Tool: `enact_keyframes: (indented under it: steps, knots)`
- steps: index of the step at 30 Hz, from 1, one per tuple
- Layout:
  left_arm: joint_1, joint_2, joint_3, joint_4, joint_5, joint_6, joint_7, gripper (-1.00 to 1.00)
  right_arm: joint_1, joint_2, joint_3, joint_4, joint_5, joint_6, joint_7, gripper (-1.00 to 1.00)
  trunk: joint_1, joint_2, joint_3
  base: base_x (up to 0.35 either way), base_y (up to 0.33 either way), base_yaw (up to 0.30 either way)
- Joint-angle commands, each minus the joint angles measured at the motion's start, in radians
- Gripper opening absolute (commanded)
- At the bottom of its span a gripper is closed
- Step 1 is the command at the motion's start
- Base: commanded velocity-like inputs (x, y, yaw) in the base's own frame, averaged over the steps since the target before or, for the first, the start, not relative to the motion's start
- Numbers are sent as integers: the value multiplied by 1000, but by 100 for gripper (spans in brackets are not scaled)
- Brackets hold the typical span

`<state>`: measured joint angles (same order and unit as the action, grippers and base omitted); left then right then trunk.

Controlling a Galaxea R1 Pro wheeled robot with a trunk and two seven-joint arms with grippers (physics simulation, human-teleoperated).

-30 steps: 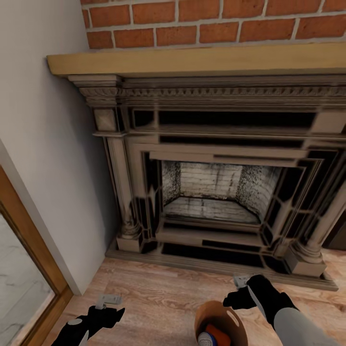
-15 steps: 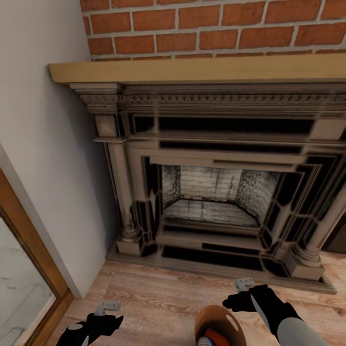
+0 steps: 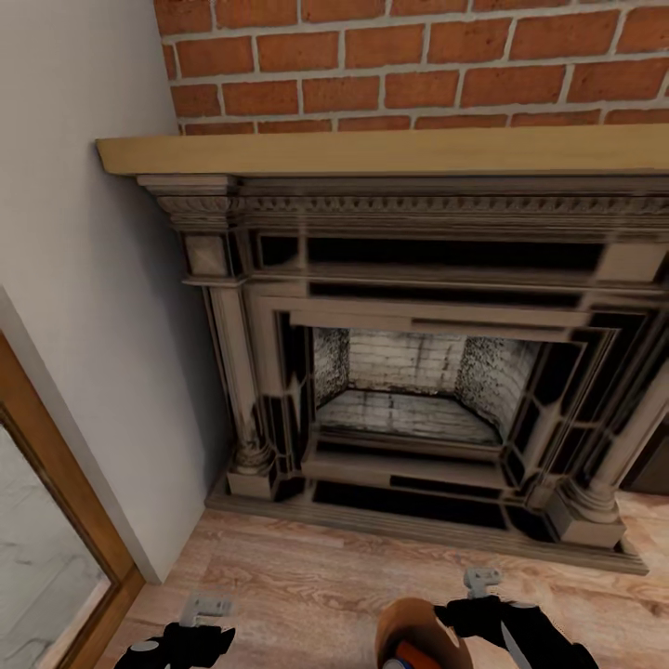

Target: Put the three can of soda from the living room inside the tash can in the kitchen.

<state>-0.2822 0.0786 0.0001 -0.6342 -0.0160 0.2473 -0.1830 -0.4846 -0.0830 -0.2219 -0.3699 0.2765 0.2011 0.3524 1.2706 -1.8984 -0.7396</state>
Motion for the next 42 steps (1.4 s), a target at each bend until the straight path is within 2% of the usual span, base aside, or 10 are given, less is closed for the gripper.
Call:
enact_keyframes:
  steps: [1,3,9,10,17,20,27,35,42]
  knots:
    - [0,0,0,10,0,-4,6,100,3,0,-2,11,0,-22,-2,100,-4,7,3,0,0,0]
    - [0,1,-1,46,0,-30,20,100,9,0,-5,46,0,-77,-33,100,-12,21,10,0,0,0]
    - [0,1,-3,121,0,-70,28,100,31,0,-6,68,0,-112,-88,100,-35,63,28,0,0,0]
    - [0,1,-3,157,0,-91,36,100,38,0,-6,71,0,-117,-96,100,-38,70,31,0,0,0]
    - [0,2,-4,278,0,-170,66,100,62,0,-7,73,0,-127,-103,100,-65,119,53,0,0,0]
    - [0,3,-4,299,0,-185,68,100,67,0,-7,74,0,-128,-103,100,-77,140,63,0,0,0]
    - [1,7,-2,410,2,-307,71,100,100,0,-7,74,-1,-139,-104,100,-104,189,85,0,0,0]
    - [2,11,-2,455,2,-388,71,100,144,-1,-10,74,-2,-174,-104,100,-134,245,110,0,0,0]
    - [4,12,-2,460,2,-430,71,100,179,-4,-51,75,-1,-192,-104,100,-161,294,132,0,0,0]
